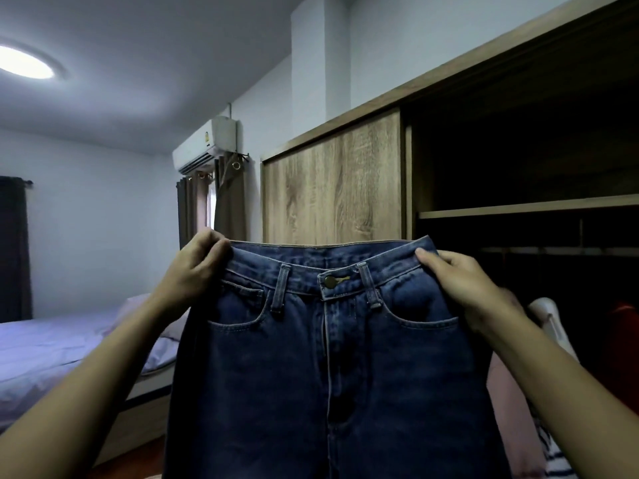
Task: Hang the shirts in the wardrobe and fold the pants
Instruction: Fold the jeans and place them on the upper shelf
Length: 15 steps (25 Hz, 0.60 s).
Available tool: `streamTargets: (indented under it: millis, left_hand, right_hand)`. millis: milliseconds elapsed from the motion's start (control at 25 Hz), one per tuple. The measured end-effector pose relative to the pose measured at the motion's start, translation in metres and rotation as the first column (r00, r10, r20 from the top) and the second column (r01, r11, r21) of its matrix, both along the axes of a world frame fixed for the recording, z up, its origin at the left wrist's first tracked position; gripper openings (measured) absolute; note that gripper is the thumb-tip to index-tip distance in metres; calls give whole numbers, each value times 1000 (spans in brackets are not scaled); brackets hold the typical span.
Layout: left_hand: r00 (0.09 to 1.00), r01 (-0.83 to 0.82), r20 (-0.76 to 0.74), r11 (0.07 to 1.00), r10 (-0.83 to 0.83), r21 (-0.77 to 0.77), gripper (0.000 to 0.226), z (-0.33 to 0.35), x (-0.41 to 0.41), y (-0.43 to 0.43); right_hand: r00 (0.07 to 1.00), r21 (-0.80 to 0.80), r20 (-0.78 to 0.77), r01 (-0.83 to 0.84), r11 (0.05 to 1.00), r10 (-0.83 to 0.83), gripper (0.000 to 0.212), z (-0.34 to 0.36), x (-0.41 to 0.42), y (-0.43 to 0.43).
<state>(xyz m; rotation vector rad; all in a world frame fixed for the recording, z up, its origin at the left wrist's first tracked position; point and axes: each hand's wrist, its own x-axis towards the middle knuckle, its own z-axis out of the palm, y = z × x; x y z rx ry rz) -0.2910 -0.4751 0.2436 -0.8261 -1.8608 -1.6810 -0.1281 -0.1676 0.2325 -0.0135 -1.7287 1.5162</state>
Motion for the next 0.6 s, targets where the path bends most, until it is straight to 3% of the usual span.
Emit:
streamTargets:
  millis: [40,80,120,200,240,320,440,600]
  left_hand:
    - [983,97,142,985,-117,141,11,0,0,5]
    - [964,109,221,976,-151,188,9,2,-2,13]
    - [942,110,291,972,-169,206,19,4,-5,19]
    - [809,231,472,929,-349,290,45,11,1,34]
    - [787,273,466,906,-404,323,46,19,11,46]
    - [827,339,338,879,-449,336,35,31,40,73]
    - [855,451,169,863,-491,226,14,36,77,103]
    - [798,565,137,808,-587,169,25,36,89,109]
  right_hand:
    - [999,-91,49,-8,996,12,20,-1,-5,0]
    - [995,-191,90,-22,981,40,23,-1,-11,-2]
    - [991,-286,113,-38,957,73,28,-1,-17,-5]
    - [986,-401,97,-88,912,138,43,4,-30,-15]
    - [984,-420,60,-129,898,169,45,11,-36,-22]
    - [969,-391,-21,-233,890,244,37,24,-43,-45]
    - [935,-242,-109,-353,904,336,30,32,-45,-79]
    - [900,-187,-104,-436,880,424,77,36,-38,-84]
